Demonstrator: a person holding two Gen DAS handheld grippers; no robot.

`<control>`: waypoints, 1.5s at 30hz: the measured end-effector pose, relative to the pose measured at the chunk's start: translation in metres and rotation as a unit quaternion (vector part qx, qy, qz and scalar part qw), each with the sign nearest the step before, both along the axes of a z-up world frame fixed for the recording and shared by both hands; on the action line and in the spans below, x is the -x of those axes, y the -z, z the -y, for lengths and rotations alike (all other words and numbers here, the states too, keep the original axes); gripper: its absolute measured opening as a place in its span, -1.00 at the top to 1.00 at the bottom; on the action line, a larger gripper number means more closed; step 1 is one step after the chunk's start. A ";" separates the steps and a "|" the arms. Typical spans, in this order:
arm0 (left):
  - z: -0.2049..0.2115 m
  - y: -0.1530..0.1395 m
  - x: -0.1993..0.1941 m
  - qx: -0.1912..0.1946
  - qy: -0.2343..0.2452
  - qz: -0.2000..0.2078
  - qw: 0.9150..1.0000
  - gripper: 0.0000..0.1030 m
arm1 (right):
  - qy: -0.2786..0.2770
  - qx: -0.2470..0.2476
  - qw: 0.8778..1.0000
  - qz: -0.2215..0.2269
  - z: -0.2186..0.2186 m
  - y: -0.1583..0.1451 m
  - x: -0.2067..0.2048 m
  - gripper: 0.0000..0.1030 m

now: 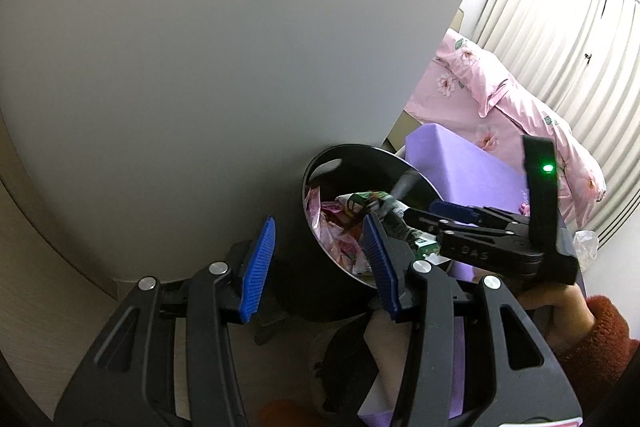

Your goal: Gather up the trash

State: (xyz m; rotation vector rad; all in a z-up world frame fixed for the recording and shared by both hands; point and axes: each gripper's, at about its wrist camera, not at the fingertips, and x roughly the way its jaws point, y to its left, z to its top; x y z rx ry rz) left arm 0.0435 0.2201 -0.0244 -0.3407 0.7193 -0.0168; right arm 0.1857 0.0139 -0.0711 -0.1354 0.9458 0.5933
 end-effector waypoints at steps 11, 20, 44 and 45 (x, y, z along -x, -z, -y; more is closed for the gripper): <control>0.077 -0.031 0.030 -0.052 0.037 0.035 0.997 -0.20 | 0.034 -0.011 0.995 0.095 0.075 -0.068 0.090 -0.04; 0.158 -0.045 0.071 -0.106 0.098 0.052 0.988 -0.37 | 0.116 -0.026 0.986 0.118 0.160 -0.100 0.166 -0.04; 0.204 -0.055 0.097 -0.191 0.076 0.042 0.978 -0.36 | 0.188 -0.027 0.972 0.140 0.198 -0.090 0.243 -0.04; 0.204 -0.055 0.097 -0.191 0.076 0.040 0.978 -0.36 | 0.189 -0.027 0.972 0.140 0.198 -0.090 0.244 -0.04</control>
